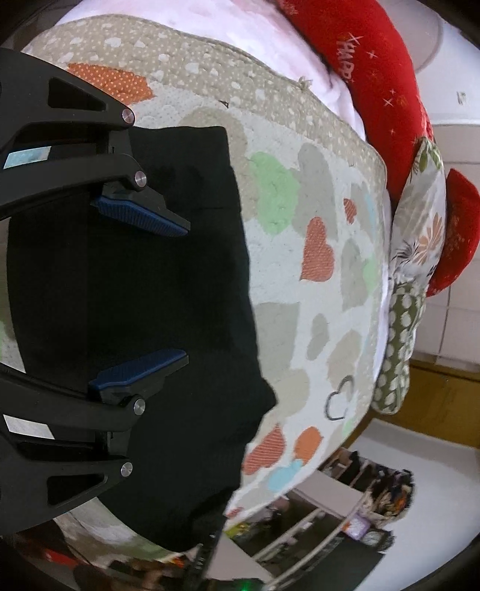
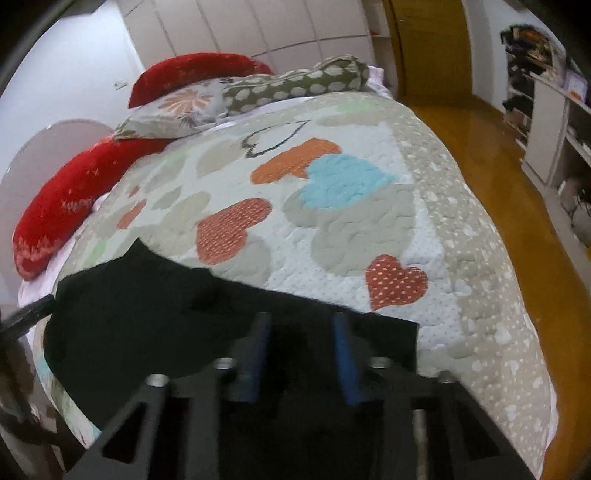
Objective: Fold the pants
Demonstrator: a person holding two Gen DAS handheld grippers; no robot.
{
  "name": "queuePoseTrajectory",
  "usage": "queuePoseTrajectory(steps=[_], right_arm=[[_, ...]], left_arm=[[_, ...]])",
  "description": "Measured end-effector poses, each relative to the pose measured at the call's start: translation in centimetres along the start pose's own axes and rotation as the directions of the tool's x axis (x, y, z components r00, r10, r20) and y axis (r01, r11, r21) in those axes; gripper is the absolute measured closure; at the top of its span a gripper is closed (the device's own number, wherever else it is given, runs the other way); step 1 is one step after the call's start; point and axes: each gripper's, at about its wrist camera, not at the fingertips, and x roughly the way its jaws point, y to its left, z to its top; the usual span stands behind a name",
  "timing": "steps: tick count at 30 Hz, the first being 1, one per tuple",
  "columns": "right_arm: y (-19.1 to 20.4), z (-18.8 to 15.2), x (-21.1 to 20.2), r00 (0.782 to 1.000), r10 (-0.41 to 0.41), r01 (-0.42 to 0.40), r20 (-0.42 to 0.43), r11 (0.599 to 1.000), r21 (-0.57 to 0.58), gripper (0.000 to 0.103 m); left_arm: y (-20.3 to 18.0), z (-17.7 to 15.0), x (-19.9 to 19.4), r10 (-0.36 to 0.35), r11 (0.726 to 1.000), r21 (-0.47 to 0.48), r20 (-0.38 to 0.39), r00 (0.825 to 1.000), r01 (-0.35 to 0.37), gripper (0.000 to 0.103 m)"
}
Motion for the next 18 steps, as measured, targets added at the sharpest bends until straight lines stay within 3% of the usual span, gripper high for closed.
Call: queuePoseTrajectory(steps=[2, 5, 8, 10, 12, 15, 16, 17, 18], right_arm=[[0.2, 0.1, -0.6, 0.999, -0.039, 0.039, 0.027, 0.999, -0.018, 0.097], [-1.9, 0.7, -1.3, 0.989, -0.132, 0.128, 0.073, 0.990, 0.059, 0.097], [-4.2, 0.8, 0.0, 0.989, -0.146, 0.140, 0.034, 0.981, 0.131, 0.097], [-4.8, 0.6, -0.3, 0.995, -0.098, 0.092, 0.025, 0.980, 0.178, 0.097], [-4.9, 0.2, -1.9, 0.998, -0.006, -0.008, 0.065, 0.977, 0.212, 0.096], [-3.5, 0.1, -3.6, 0.995, 0.018, -0.032, 0.099, 0.989, 0.144, 0.076], [-2.9, 0.2, -3.5, 0.996, 0.018, -0.028, 0.087, 0.993, 0.111, 0.059], [-2.2, 0.2, -3.3, 0.997, 0.022, -0.027, 0.070, 0.997, 0.070, 0.052], [-1.7, 0.2, -2.8, 0.998, 0.027, -0.030, 0.056, 0.999, 0.042, 0.052]], left_arm=[[0.1, -0.2, 0.0, 0.016, 1.000, 0.007, -0.005, 1.000, -0.016, 0.040], [1.0, -0.3, 0.0, 0.014, 0.999, -0.035, -0.007, 1.000, -0.014, 0.040], [1.6, -0.6, 0.3, 0.005, 0.997, -0.077, -0.015, 1.000, -0.006, 0.040], [1.6, -0.8, 0.3, 0.008, 0.997, -0.082, -0.023, 1.000, -0.010, 0.040], [1.7, -1.0, 0.0, 0.005, 0.997, -0.080, -0.019, 1.000, -0.007, 0.040], [2.0, -1.1, -0.1, 0.000, 0.996, -0.092, -0.021, 1.000, -0.002, 0.040], [2.1, -1.1, 0.0, 0.000, 0.995, -0.098, -0.022, 1.000, -0.002, 0.040], [2.1, -1.2, 0.1, -0.002, 0.995, -0.103, -0.025, 1.000, -0.001, 0.040], [2.0, -1.3, 0.1, -0.007, 0.994, -0.106, -0.027, 1.000, 0.004, 0.040]])
